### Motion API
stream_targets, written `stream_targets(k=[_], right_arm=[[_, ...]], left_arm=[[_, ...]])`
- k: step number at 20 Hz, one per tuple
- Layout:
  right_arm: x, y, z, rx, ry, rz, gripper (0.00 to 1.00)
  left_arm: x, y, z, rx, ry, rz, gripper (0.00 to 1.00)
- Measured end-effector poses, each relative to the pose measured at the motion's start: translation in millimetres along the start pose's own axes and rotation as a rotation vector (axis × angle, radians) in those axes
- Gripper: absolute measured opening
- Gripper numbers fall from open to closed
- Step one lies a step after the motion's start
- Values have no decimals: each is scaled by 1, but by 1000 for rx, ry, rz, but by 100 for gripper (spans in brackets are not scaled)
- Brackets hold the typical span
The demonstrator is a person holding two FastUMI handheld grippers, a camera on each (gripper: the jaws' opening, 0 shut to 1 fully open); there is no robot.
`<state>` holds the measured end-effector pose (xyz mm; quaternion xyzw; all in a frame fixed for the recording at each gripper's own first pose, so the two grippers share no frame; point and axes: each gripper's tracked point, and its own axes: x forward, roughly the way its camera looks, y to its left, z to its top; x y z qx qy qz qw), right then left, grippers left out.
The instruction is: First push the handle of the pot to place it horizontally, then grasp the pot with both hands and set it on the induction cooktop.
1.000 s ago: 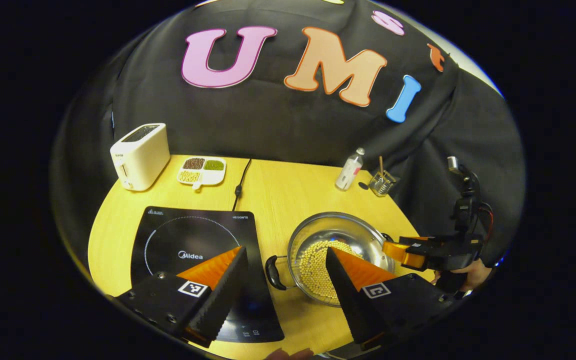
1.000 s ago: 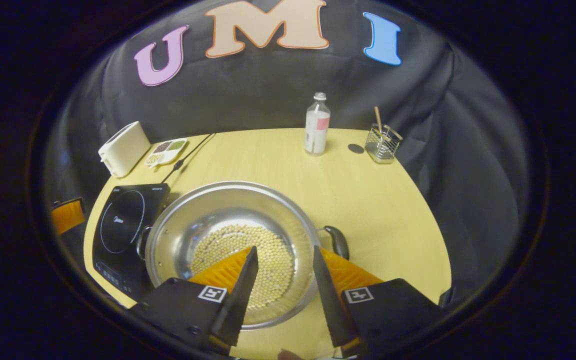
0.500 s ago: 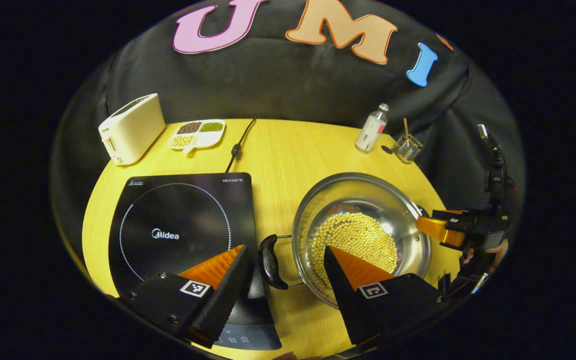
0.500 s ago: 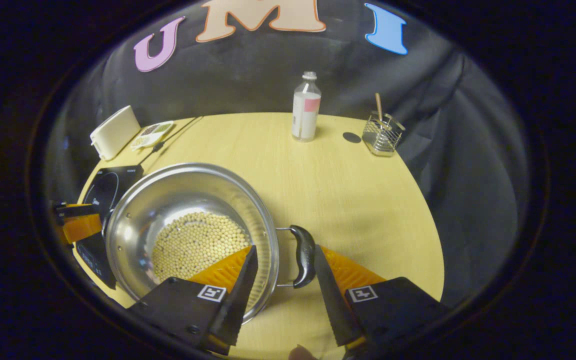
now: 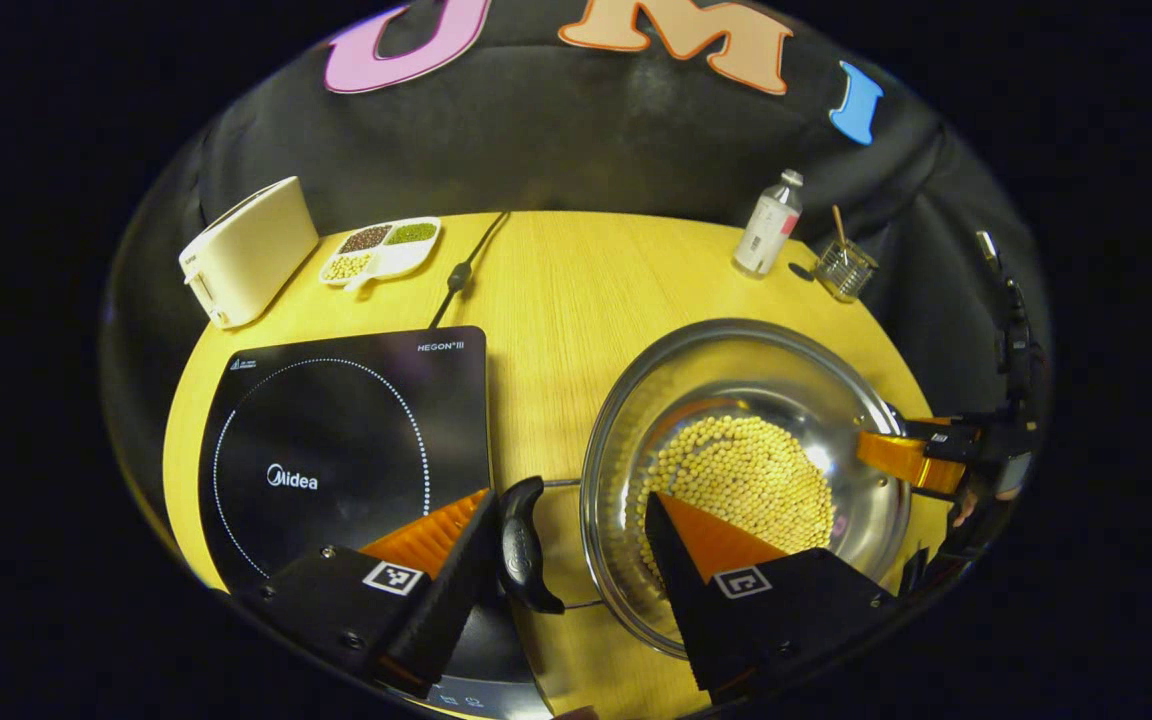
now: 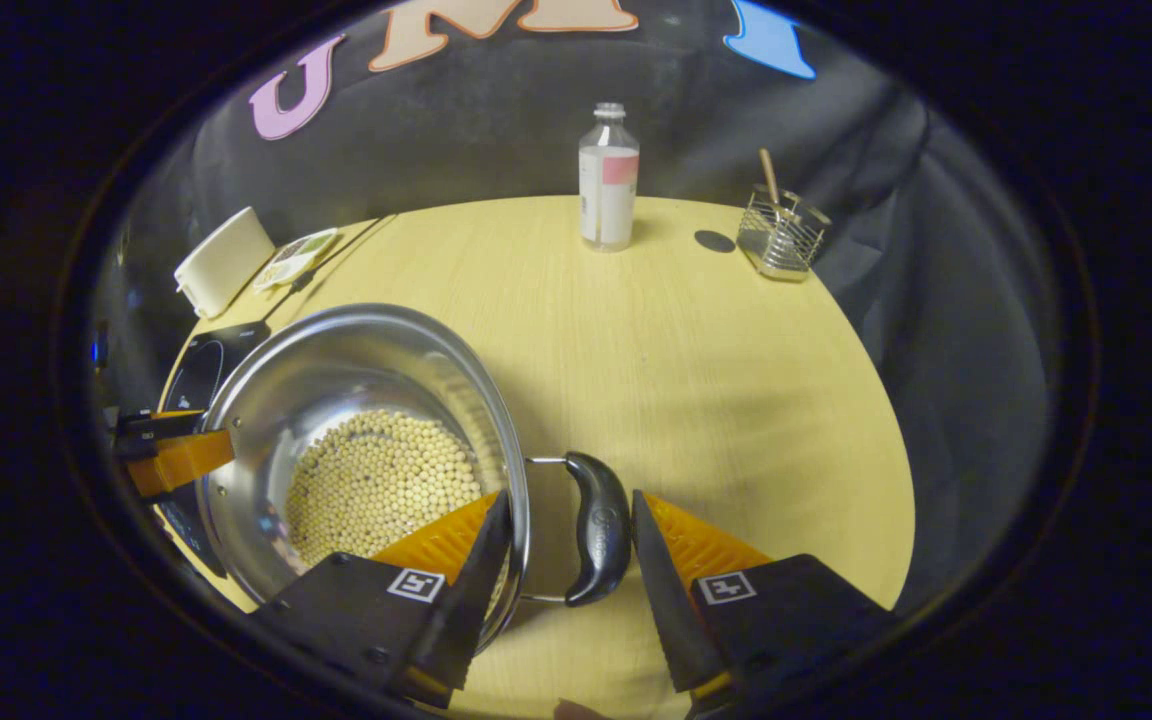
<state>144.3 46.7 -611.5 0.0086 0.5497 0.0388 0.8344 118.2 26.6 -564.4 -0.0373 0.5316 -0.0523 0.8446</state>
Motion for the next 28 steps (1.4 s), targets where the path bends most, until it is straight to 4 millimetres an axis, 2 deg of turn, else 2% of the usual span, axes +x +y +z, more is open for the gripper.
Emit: stream_targets(k=[1,3,6,8,10,11,12,16,17,19,20,23,25,26,28], right_arm=[[3,3,0,14,13,13,80],[5,0,-4,27,19,16,73],[6,-6,-9,71,39,36,73],[6,-7,-8,102,45,46,67],[7,-8,-11,121,44,56,64],[5,-9,-13,129,45,63,65],[2,-10,-13,145,47,72,65],[8,-12,-12,178,56,86,50],[0,-10,-11,181,60,88,48],[0,-9,-7,160,42,98,46],[-2,-9,-5,157,42,106,51],[0,-5,0,158,34,132,51],[2,2,4,148,18,150,51],[1,6,8,146,12,161,46],[1,15,10,135,-4,187,46]], left_arm=[[3,0,0,10,7,8,90],[9,-4,-1,19,15,13,90],[20,-7,-4,22,35,10,90],[25,-5,-7,46,58,24,87],[29,-1,-10,69,72,42,80],[32,-2,-5,63,54,41,72],[34,-2,-6,52,58,38,72],[30,-7,-9,8,82,-12,64],[30,-7,-15,-18,100,-19,61],[21,-4,-12,-42,84,-19,59],[15,-2,-9,-34,74,-14,59],[-7,2,-6,-45,64,9,56],[-24,10,-4,-49,45,26,58],[-33,18,-4,-49,37,36,58],[-47,31,-3,-55,23,56,58]])
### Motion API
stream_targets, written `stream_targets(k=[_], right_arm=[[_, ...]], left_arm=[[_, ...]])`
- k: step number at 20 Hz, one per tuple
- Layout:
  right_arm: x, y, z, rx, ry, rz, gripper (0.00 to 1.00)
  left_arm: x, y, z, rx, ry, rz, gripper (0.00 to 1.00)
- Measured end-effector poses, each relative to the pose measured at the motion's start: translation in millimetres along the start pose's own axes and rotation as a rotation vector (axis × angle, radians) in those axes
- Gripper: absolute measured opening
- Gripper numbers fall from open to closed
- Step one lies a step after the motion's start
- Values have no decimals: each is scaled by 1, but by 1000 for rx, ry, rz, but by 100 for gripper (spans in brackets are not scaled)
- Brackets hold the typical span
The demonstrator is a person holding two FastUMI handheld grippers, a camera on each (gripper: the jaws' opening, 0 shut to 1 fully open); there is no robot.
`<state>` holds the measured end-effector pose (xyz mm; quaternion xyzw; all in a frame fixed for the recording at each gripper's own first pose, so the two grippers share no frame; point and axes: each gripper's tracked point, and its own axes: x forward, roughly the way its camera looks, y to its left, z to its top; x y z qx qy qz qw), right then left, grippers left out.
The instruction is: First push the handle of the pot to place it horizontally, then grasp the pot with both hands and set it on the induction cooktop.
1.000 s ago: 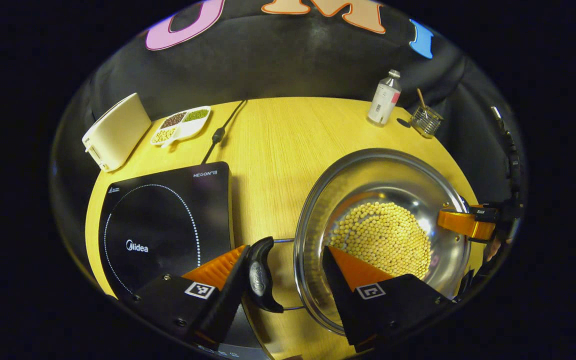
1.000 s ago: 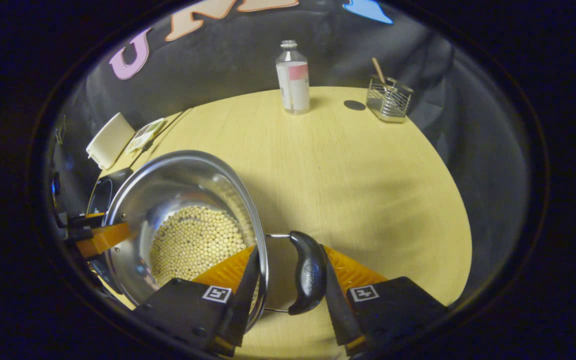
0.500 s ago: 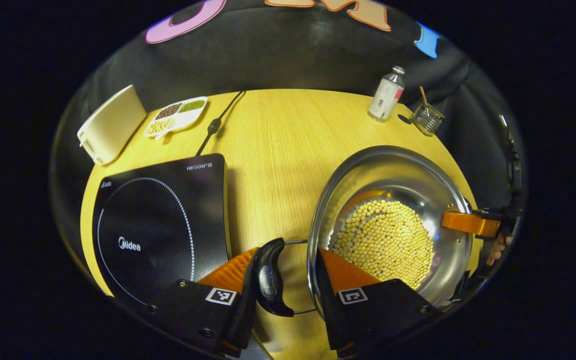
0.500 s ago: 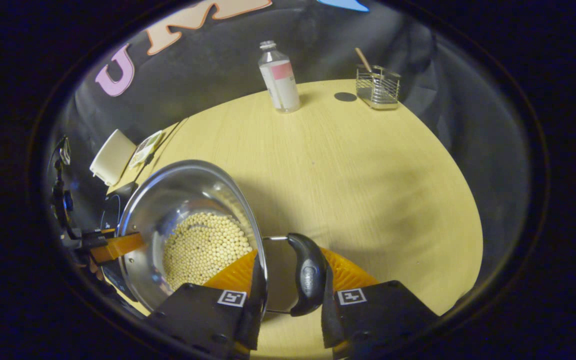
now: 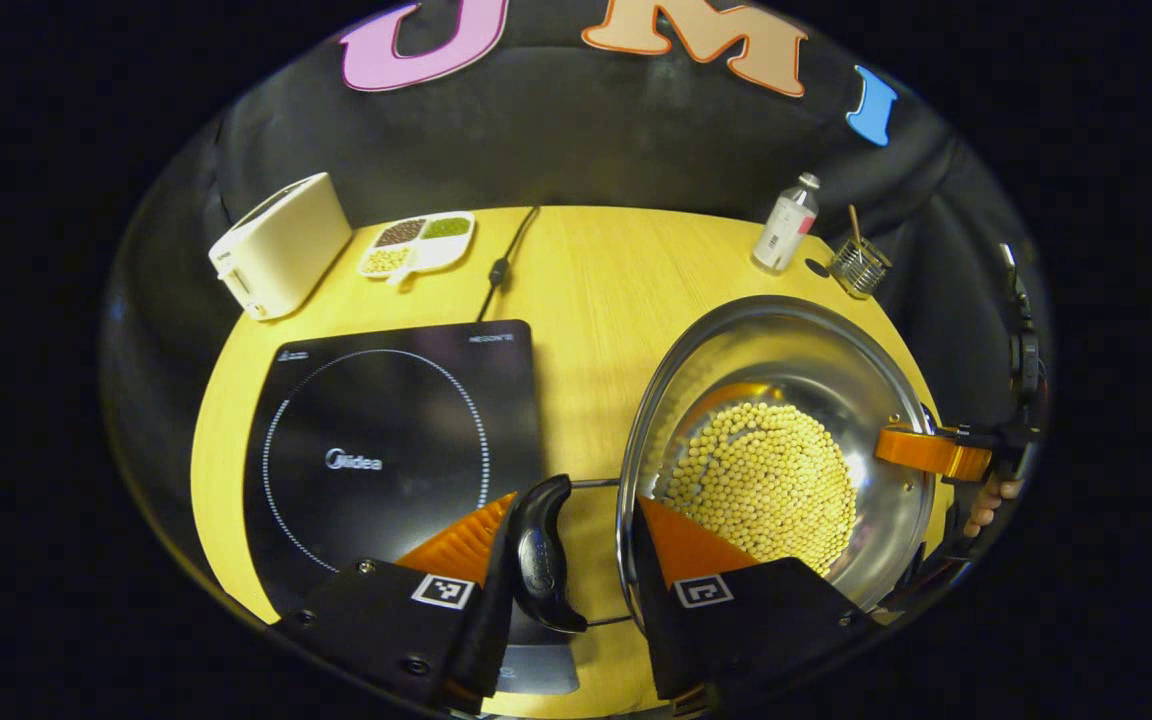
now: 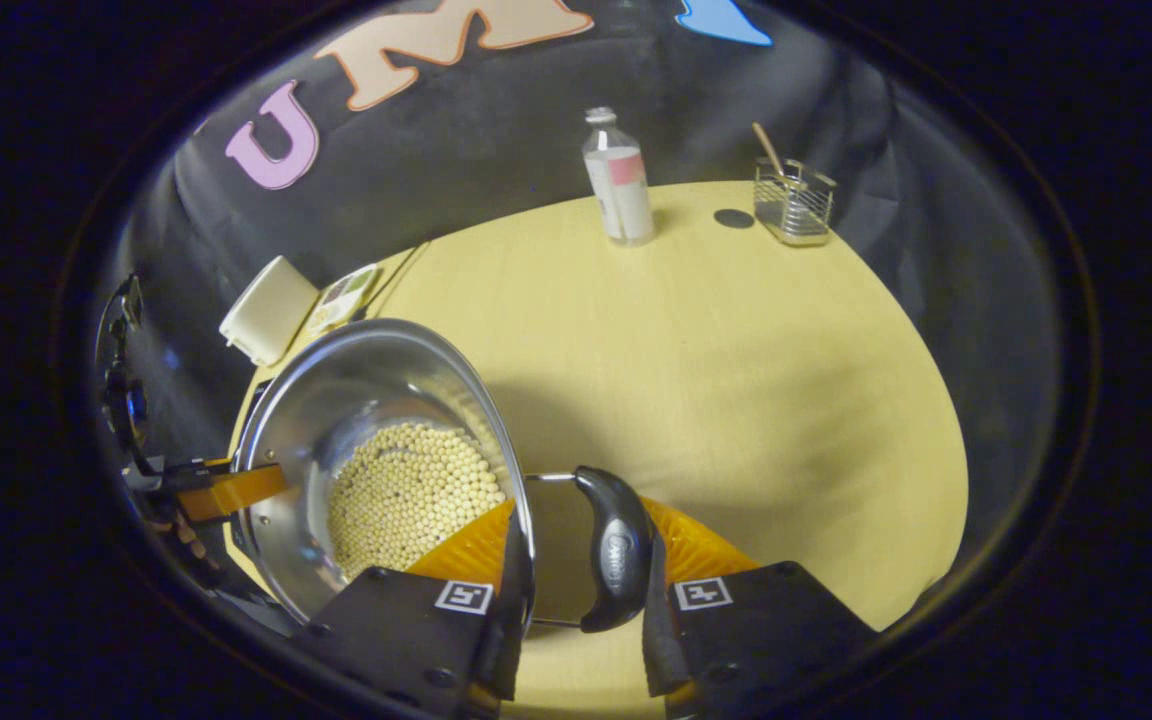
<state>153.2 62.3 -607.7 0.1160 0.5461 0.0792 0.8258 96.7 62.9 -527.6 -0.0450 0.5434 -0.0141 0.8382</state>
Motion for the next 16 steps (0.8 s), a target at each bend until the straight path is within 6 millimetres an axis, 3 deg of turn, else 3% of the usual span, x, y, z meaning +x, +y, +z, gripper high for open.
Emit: stream_targets(k=[6,8,11,14,15,16], right_arm=[[-1,31,-2,-12,-3,53,46],[-2,40,-1,-19,-13,47,51],[4,56,0,-18,-17,24,51],[3,78,-4,-14,-16,-11,51],[3,85,-6,-14,-15,-25,45],[4,92,-8,-12,-12,-36,45]], left_arm=[[-28,43,0,-4,-21,50,58],[-29,58,3,-9,-34,40,58],[-27,88,7,-9,-42,15,58],[-21,129,11,-1,-39,-14,60],[-19,143,11,-3,-31,-26,59],[-17,156,13,-1,-29,-38,58]])
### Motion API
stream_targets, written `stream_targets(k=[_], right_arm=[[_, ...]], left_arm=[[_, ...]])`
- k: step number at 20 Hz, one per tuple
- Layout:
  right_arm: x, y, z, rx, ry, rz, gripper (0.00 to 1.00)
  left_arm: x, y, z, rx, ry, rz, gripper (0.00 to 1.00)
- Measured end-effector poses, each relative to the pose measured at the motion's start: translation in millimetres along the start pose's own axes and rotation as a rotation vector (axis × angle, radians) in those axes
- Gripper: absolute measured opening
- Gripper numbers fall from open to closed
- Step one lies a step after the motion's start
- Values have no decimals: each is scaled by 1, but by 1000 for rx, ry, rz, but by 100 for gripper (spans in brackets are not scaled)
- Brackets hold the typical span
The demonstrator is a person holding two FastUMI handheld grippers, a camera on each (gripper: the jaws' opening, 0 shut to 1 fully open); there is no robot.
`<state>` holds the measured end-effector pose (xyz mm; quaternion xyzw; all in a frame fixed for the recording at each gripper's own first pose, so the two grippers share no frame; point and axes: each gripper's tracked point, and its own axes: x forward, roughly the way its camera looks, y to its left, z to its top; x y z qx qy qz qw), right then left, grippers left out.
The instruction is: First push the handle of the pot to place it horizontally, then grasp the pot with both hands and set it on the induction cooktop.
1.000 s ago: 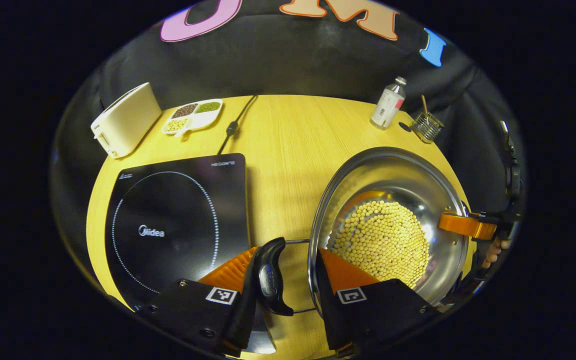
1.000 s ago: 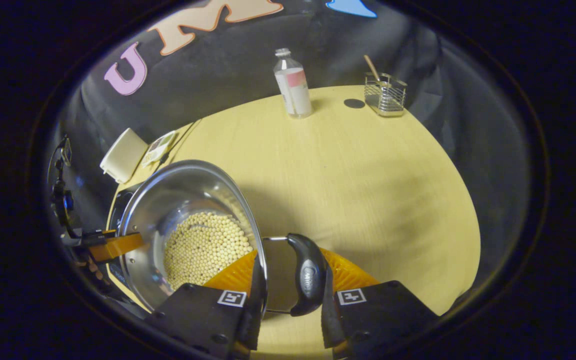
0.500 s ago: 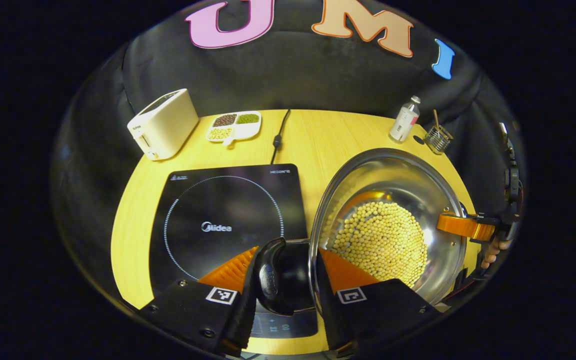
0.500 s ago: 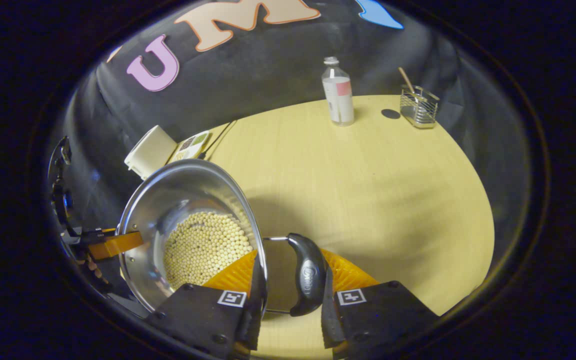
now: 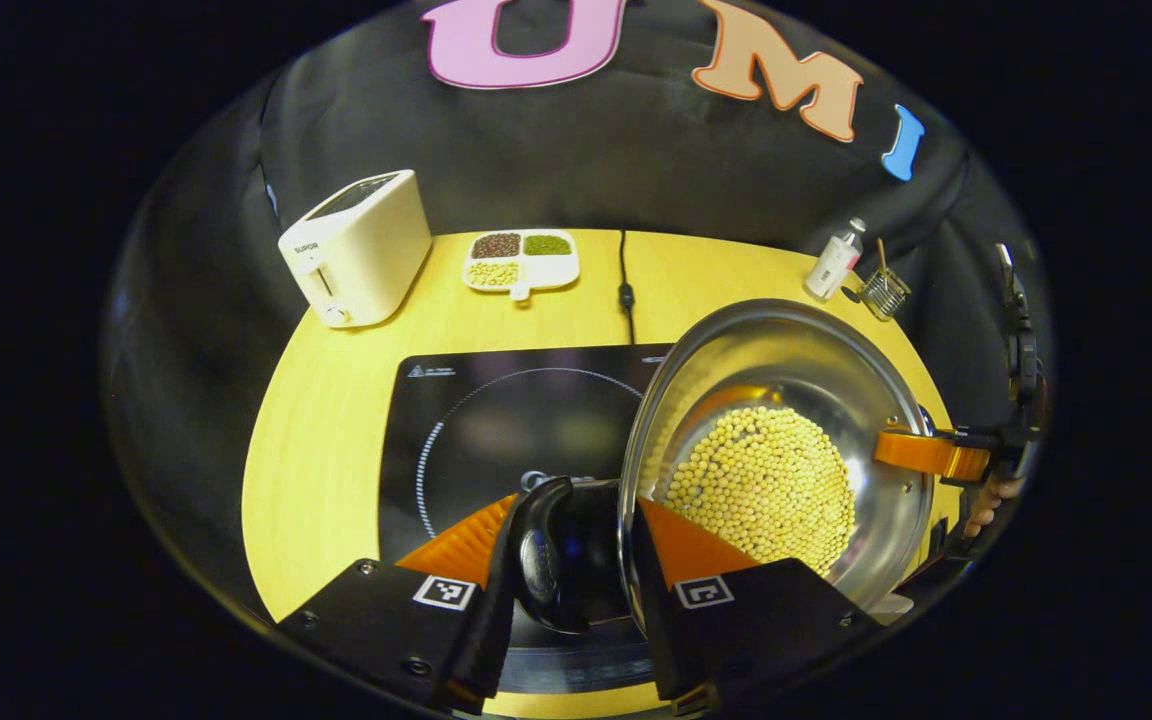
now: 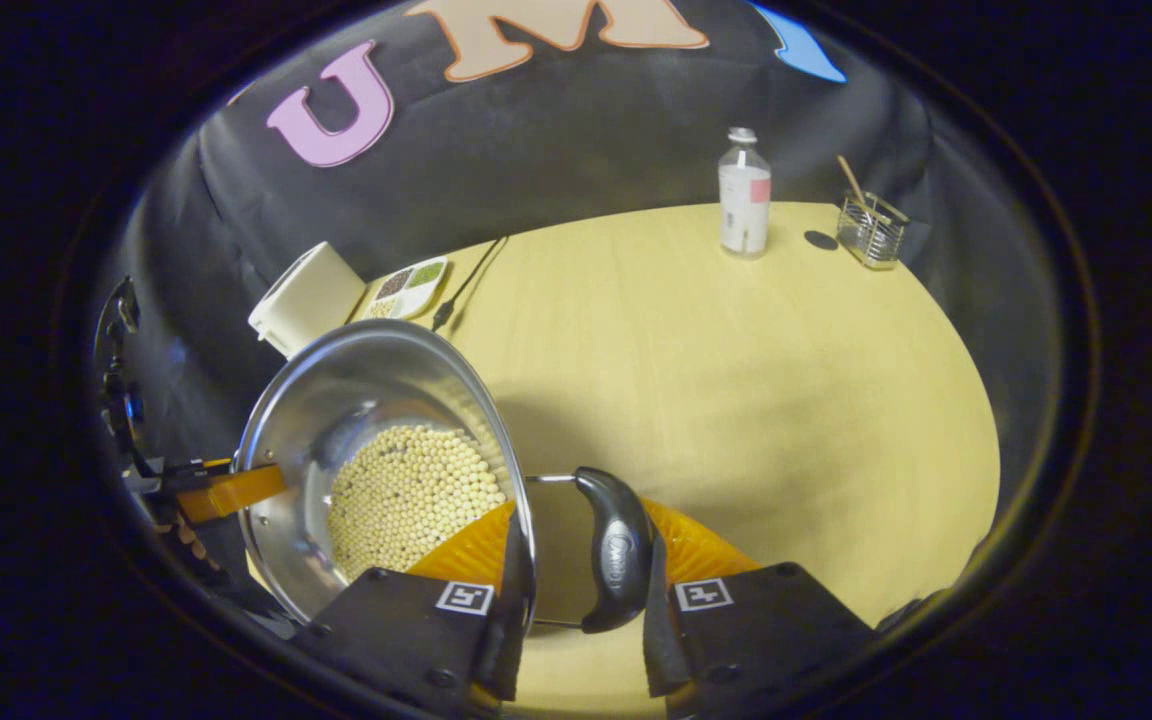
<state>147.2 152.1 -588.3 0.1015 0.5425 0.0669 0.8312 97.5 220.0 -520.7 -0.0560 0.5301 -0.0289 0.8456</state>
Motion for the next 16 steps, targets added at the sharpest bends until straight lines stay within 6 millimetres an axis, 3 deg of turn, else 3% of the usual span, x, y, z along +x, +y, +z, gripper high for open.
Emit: stream_targets(k=[3,8,11,16], right_arm=[[7,18,-2,14,6,-33,45],[12,38,-4,11,20,-85,45],[14,47,-8,13,35,-88,45],[18,62,-3,21,29,-86,45]], left_arm=[[9,37,4,25,3,-26,59],[21,81,12,48,5,-63,58],[21,101,19,70,-15,-55,57],[20,118,27,78,-52,-60,58]])
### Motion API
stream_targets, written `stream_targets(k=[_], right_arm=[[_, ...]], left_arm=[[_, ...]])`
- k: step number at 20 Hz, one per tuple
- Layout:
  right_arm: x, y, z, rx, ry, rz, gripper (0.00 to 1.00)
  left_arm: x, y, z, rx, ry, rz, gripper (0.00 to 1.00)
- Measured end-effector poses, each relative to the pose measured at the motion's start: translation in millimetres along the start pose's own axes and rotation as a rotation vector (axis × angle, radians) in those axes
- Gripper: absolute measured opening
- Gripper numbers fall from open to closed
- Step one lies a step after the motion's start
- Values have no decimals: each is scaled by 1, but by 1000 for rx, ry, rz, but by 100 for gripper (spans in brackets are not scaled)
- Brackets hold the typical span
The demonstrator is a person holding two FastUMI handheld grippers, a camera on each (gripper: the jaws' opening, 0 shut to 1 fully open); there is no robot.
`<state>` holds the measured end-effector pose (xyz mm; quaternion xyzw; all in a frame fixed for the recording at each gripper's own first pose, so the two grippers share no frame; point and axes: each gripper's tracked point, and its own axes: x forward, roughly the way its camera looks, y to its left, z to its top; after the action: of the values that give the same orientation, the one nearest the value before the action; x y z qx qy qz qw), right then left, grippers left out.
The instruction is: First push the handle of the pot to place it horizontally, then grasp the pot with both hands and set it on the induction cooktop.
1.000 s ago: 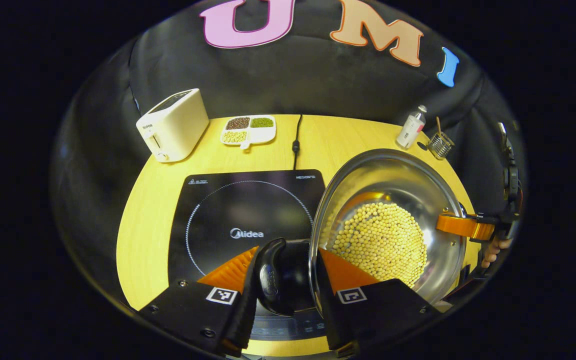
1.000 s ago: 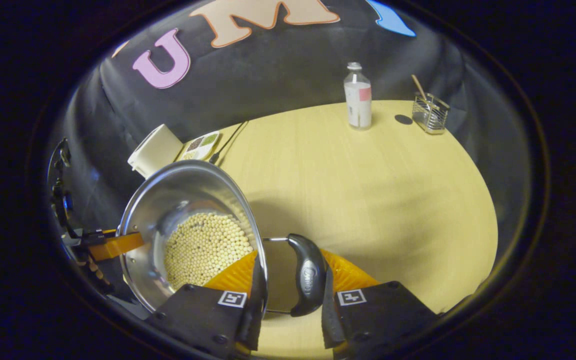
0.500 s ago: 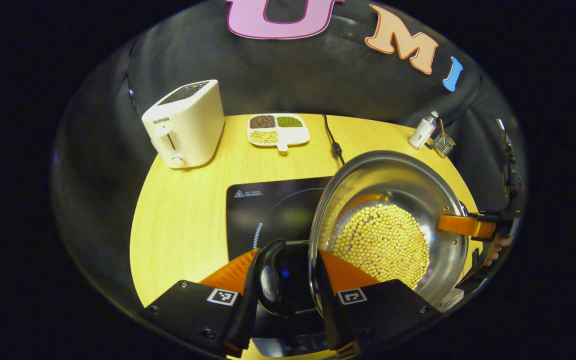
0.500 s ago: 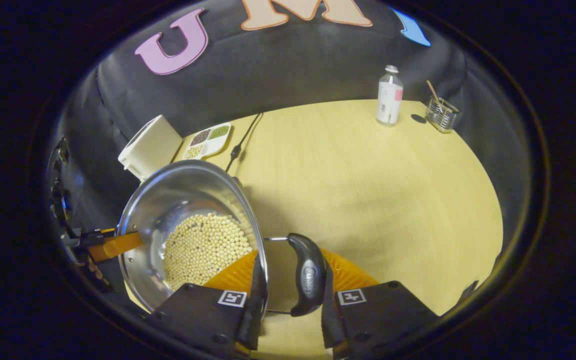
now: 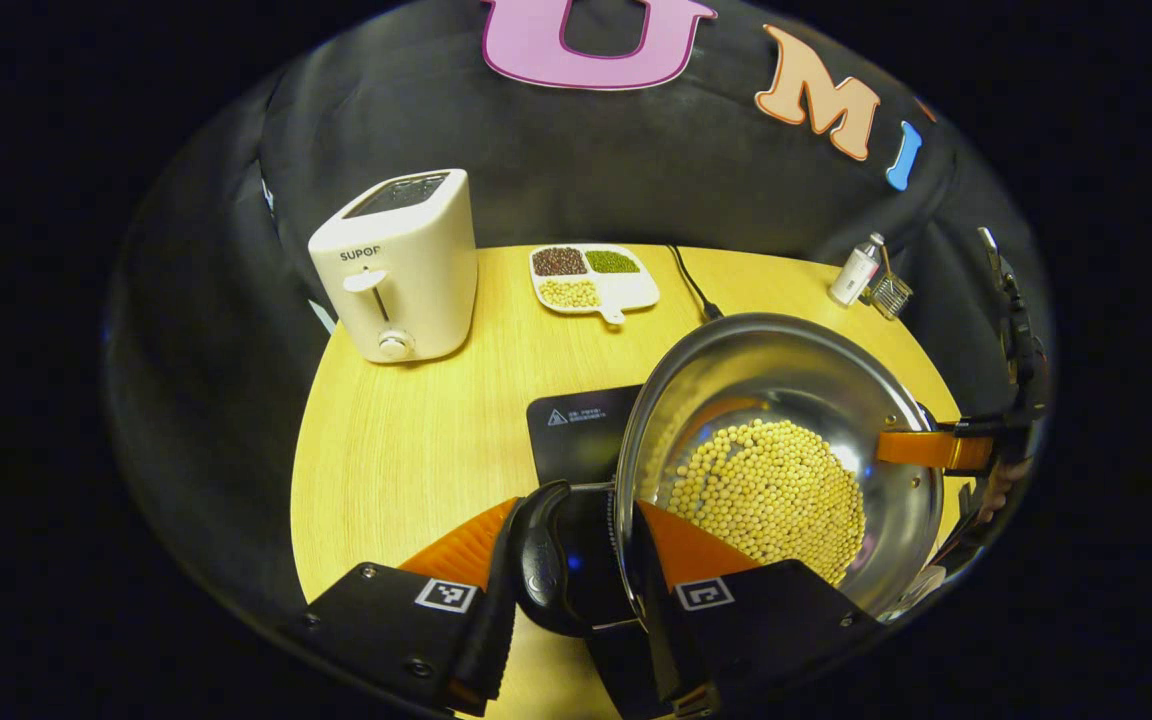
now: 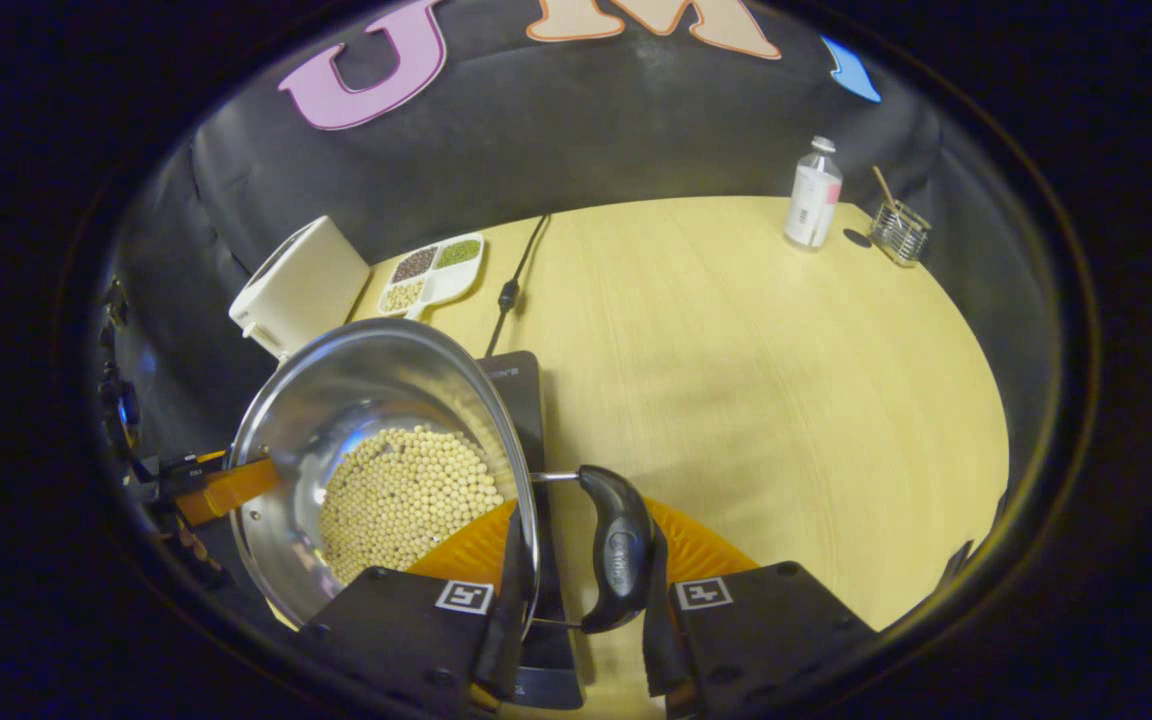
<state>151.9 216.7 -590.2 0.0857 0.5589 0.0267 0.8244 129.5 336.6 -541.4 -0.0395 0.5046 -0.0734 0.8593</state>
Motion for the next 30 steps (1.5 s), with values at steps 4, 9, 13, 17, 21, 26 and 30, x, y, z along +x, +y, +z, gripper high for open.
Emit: stream_targets(k=[4,9,13,17,21,26,30], right_arm=[[4,4,4,-1,-5,1,51],[6,2,4,-16,-17,6,51],[6,-1,0,-1,-8,-24,57],[2,-3,-1,-9,-15,-28,73],[-4,-3,4,20,-33,4,94],[-18,-4,22,45,-93,60,95],[-27,-14,37,59,-136,92,94]], left_arm=[[6,7,6,0,-25,-5,58],[6,5,7,-15,-52,-15,60],[7,4,-2,13,-44,5,65],[-3,2,-12,49,-35,65,81],[-25,6,-7,47,-77,128,84],[-59,11,11,99,-136,223,88],[-84,-7,38,129,-223,273,88]])
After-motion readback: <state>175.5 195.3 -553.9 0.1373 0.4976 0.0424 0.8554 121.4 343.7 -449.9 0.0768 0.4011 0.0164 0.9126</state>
